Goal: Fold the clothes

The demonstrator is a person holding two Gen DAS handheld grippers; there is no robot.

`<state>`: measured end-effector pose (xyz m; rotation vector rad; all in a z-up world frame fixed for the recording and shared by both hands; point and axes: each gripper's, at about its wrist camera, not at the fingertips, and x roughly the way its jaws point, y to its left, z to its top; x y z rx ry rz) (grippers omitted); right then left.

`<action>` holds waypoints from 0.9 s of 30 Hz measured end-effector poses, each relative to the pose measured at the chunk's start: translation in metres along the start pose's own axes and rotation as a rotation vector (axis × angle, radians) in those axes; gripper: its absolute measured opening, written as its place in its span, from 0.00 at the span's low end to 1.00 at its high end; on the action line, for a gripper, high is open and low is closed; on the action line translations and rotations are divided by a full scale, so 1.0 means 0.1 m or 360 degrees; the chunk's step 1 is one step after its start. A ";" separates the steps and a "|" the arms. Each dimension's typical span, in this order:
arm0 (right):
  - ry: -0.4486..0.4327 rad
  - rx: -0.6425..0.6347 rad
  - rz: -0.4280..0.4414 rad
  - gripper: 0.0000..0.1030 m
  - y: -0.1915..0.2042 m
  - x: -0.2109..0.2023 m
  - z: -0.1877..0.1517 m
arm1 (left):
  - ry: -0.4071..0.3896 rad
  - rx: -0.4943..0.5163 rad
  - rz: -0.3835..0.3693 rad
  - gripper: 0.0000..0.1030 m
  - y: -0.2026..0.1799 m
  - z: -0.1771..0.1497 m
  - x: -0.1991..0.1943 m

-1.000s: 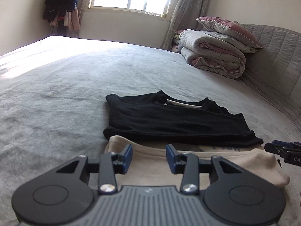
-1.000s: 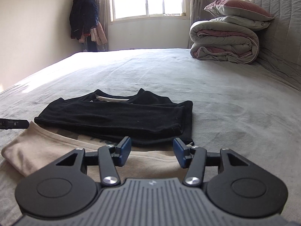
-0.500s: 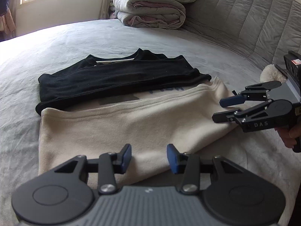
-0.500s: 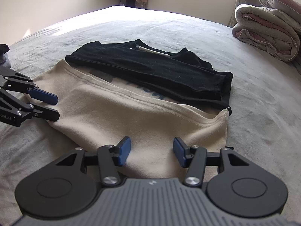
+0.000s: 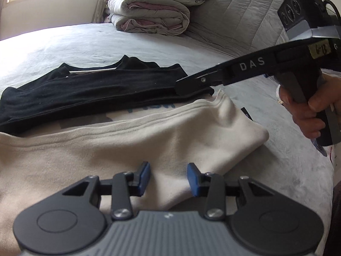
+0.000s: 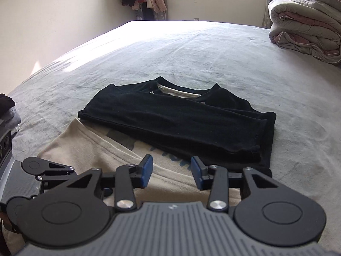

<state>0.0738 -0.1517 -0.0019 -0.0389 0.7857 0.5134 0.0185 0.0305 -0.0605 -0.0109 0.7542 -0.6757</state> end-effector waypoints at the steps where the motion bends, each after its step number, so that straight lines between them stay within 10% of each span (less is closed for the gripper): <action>1: 0.0025 -0.0001 0.0026 0.32 0.04 0.08 0.04 | 0.0001 -0.0029 -0.0017 0.38 0.03 0.00 0.00; 10: 0.0229 -0.0056 0.0106 0.30 0.31 0.67 0.08 | 0.0011 -0.0038 -0.0031 0.39 0.05 0.01 -0.01; 15: 0.0193 -0.0160 0.0065 0.09 0.41 0.66 0.04 | 0.0016 -0.0053 -0.0037 0.39 0.06 0.02 -0.01; 20: 0.0028 -0.0215 -0.0005 0.08 0.47 0.58 0.06 | 0.0011 -0.0048 -0.0029 0.40 0.06 0.02 -0.01; 23: 0.0072 -0.0173 -0.0021 0.15 0.41 0.65 0.03 | 0.0014 -0.0055 -0.0032 0.40 0.06 0.03 -0.02; 27: -0.0043 -0.0001 -0.0054 0.47 0.20 0.42 0.03 | -0.0003 -0.0128 -0.0068 0.40 0.14 0.06 -0.07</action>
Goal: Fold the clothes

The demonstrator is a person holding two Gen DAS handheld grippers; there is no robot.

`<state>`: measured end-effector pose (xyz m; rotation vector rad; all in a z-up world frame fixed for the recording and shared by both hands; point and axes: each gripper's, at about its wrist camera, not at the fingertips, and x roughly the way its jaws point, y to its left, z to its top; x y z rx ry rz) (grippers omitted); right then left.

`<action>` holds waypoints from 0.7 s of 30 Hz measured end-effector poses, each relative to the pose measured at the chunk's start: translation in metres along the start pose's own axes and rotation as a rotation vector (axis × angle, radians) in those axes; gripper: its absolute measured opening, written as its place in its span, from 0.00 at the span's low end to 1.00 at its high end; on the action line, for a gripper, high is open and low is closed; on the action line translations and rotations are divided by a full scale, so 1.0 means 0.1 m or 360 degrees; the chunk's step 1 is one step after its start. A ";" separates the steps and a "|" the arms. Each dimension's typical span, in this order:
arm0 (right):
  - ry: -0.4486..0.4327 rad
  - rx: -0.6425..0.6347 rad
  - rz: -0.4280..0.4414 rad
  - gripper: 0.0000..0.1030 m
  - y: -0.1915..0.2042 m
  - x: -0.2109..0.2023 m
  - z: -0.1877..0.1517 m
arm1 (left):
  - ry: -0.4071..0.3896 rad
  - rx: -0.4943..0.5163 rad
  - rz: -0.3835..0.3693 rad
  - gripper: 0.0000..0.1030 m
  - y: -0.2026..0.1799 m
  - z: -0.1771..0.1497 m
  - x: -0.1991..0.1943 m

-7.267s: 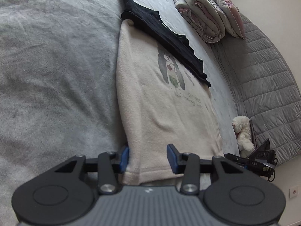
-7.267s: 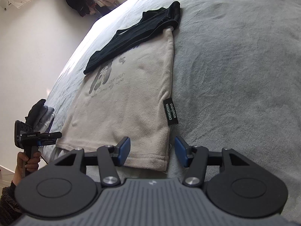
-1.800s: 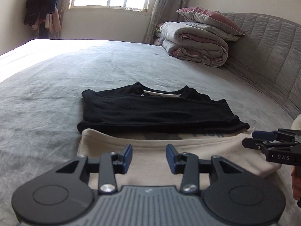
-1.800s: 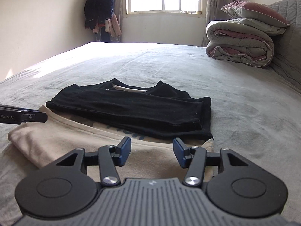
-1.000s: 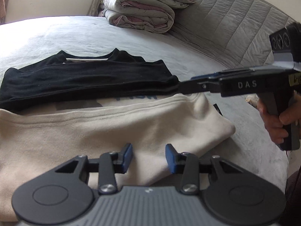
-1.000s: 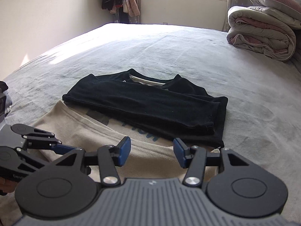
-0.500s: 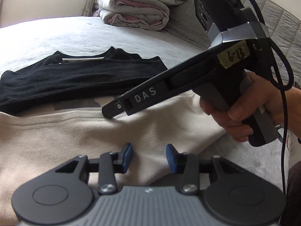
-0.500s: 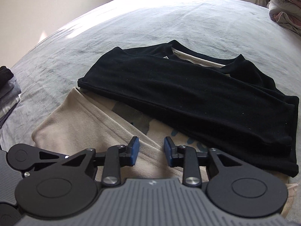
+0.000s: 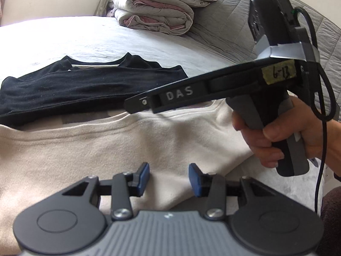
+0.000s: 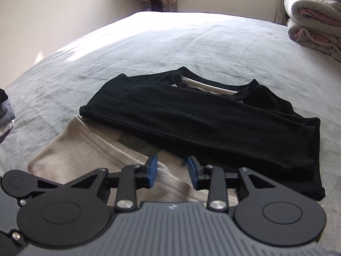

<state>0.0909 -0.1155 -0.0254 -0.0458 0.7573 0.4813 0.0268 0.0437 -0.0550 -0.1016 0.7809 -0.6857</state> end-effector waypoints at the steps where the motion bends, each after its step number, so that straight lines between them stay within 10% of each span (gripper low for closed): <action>1: -0.0024 0.0024 -0.0017 0.47 -0.06 -0.07 -0.01 | -0.0014 -0.0033 -0.0012 0.40 0.03 0.01 -0.02; 9: -0.0198 0.0300 -0.0342 0.48 -0.69 -0.63 -0.31 | -0.0217 -0.0161 0.0213 0.40 0.27 0.14 -0.29; 15: -0.0196 0.0390 -0.0441 0.48 -0.88 -0.65 -0.57 | -0.0415 -0.0351 0.0705 0.40 0.64 0.17 -0.58; 21: -0.0220 0.0348 -0.0480 0.48 -0.91 -0.58 -0.61 | -0.0331 -0.0615 0.0916 0.36 0.99 0.09 -0.56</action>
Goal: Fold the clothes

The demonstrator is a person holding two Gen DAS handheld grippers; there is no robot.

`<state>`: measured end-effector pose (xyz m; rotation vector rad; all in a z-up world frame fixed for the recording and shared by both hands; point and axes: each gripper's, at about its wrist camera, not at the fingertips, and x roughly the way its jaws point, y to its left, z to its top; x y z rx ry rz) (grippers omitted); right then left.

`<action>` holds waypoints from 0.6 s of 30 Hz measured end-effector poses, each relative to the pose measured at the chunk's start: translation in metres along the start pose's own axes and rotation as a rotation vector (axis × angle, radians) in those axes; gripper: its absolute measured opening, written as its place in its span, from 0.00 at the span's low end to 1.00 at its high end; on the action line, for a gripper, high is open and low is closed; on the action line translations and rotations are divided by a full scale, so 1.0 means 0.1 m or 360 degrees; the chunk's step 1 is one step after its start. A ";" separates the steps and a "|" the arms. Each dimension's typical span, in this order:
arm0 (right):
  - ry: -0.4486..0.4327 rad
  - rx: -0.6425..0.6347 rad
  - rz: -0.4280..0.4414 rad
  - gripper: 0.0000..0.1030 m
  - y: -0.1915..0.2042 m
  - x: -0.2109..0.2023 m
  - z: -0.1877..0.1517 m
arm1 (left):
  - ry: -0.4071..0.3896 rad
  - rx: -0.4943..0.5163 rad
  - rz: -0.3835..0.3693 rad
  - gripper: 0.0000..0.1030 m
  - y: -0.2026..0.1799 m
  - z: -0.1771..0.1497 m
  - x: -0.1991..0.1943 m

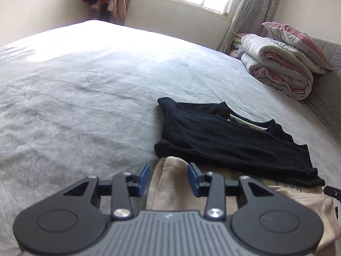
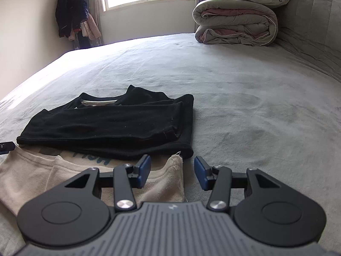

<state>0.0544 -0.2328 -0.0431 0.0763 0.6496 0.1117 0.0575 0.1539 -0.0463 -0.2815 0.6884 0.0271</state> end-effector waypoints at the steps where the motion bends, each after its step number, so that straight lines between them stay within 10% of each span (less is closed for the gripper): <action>1: 0.0011 -0.0001 0.0000 0.48 -0.01 0.03 -0.02 | 0.0002 -0.0002 0.0006 0.34 0.00 -0.02 0.01; 4: 0.0009 -0.0031 0.0002 0.17 0.01 0.08 -0.09 | -0.0020 0.0030 0.0031 0.17 -0.05 -0.08 0.02; 18: -0.0680 -0.0800 -0.0575 0.08 0.59 -0.33 -0.59 | -0.0376 0.0124 0.0183 0.09 -0.25 -0.27 -0.25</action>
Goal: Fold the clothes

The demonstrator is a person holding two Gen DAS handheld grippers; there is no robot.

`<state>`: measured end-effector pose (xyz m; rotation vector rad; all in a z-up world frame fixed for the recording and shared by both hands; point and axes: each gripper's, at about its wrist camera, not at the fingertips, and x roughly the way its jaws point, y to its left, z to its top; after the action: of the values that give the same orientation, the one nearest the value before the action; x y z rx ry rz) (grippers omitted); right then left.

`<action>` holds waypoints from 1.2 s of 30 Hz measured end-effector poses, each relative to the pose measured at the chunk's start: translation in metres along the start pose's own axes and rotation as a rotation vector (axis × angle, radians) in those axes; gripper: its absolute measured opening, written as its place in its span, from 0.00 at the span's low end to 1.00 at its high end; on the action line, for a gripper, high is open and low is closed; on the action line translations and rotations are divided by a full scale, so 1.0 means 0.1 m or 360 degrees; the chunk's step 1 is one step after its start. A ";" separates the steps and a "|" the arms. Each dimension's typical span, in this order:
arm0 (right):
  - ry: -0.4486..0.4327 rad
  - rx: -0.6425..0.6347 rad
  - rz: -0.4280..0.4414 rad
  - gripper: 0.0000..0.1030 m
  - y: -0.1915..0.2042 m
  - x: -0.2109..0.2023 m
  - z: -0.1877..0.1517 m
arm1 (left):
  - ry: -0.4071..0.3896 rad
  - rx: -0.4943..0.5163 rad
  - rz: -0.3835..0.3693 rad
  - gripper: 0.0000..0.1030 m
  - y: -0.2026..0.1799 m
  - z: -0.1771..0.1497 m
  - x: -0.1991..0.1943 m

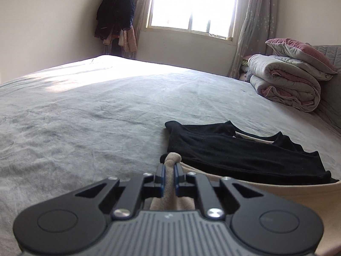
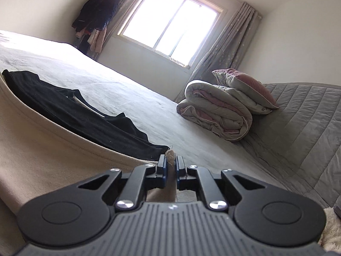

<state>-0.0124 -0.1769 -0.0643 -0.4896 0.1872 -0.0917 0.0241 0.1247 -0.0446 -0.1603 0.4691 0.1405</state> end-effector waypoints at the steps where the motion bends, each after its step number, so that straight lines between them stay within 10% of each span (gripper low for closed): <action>1: -0.0017 -0.0006 -0.0029 0.08 -0.01 0.00 0.00 | -0.0021 0.0008 0.0017 0.09 -0.01 -0.01 -0.01; 9: 0.0359 -0.0118 0.0133 0.15 0.10 0.40 -0.11 | 0.0180 0.0131 0.0072 0.15 -0.09 -0.09 0.20; 13: 0.0345 -0.0053 0.0126 0.54 0.01 0.39 -0.06 | 0.0117 0.0095 0.0082 0.38 -0.08 -0.01 0.09; 18: 0.0282 0.0180 0.0276 0.54 -0.08 0.29 0.14 | -0.0001 0.0090 -0.0081 0.38 -0.13 0.06 -0.06; 24: 0.0336 0.0464 0.0764 0.54 0.02 0.26 0.20 | 0.0223 0.0237 -0.0429 0.41 -0.37 -0.09 0.05; 36: 0.0533 0.0536 0.0636 0.53 -0.43 0.33 -0.19 | 0.0260 0.0230 -0.0282 0.36 0.05 -0.05 0.14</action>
<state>0.0147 -0.2278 -0.0649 -0.0913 0.5834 0.1855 0.0333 0.1296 -0.0560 -0.0712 0.6229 -0.0809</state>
